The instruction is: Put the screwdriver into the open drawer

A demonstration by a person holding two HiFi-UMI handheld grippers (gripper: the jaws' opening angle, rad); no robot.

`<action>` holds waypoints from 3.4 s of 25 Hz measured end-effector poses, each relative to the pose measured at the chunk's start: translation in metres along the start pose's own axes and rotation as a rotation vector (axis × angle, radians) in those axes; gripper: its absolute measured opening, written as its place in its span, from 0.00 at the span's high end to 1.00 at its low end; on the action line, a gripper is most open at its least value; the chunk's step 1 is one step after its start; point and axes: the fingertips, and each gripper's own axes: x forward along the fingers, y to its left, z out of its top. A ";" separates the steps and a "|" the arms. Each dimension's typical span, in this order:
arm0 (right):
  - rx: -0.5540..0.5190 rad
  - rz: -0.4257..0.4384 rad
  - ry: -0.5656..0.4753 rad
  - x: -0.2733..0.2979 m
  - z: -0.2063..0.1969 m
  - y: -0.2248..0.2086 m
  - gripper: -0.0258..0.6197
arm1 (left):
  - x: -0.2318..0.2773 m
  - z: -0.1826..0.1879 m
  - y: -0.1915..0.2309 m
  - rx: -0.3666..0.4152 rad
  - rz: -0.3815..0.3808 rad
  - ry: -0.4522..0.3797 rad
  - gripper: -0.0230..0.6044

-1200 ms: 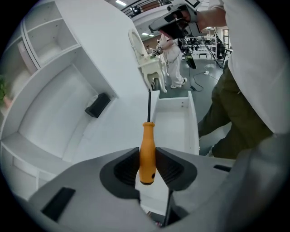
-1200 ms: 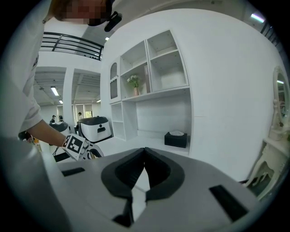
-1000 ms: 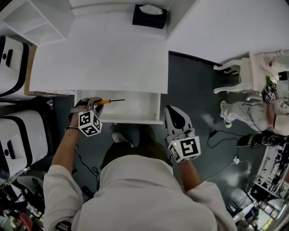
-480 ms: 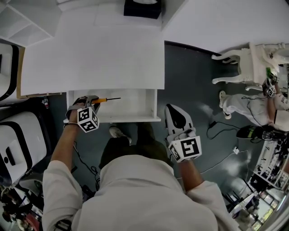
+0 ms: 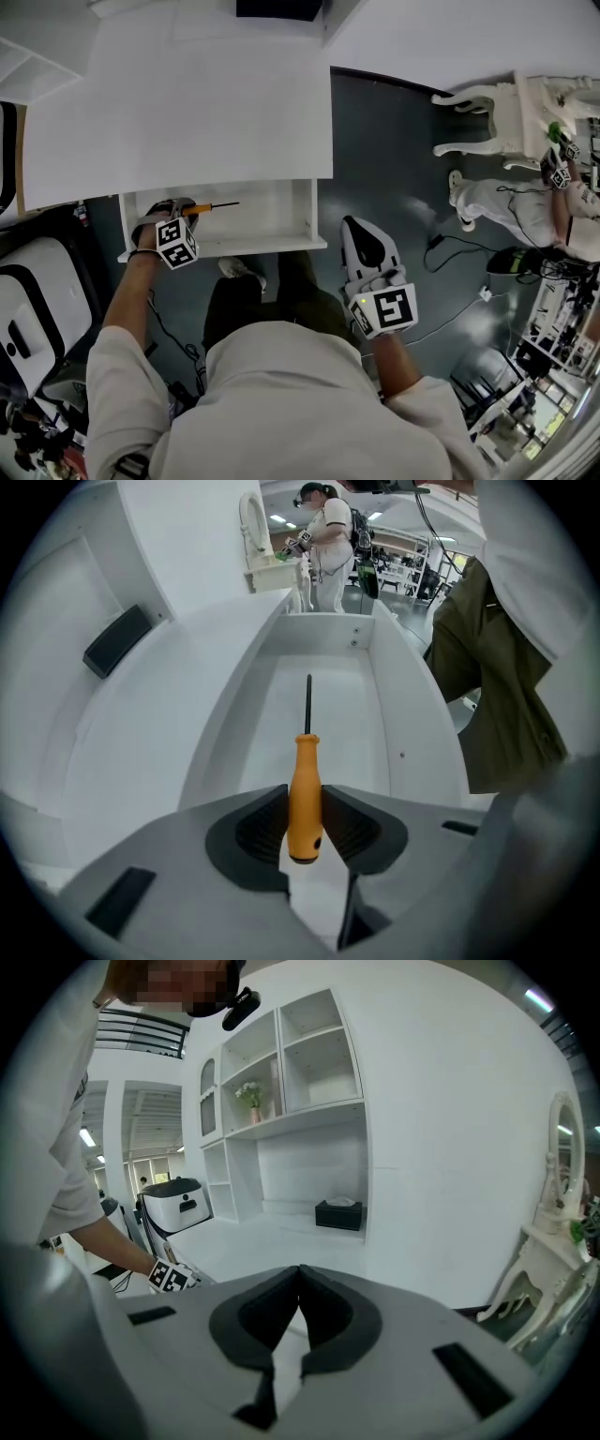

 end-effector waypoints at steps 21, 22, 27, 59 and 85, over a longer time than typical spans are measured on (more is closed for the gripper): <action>0.019 -0.026 0.080 0.011 -0.029 -0.030 0.95 | 0.065 -0.003 -0.011 0.023 -0.137 0.059 0.79; 0.020 -0.025 0.081 0.012 -0.029 -0.030 0.95 | 0.067 -0.004 -0.012 0.026 -0.140 0.063 0.79; 0.022 -0.022 0.090 0.015 -0.032 -0.033 0.95 | 0.072 -0.005 -0.012 0.032 -0.145 0.076 0.79; -0.018 0.085 0.017 0.022 0.003 -0.013 0.95 | -0.002 0.027 0.005 -0.197 -0.035 -0.049 0.69; -0.168 0.383 -0.114 0.051 0.091 0.094 0.95 | -0.294 0.048 0.047 -0.917 0.514 -0.771 0.78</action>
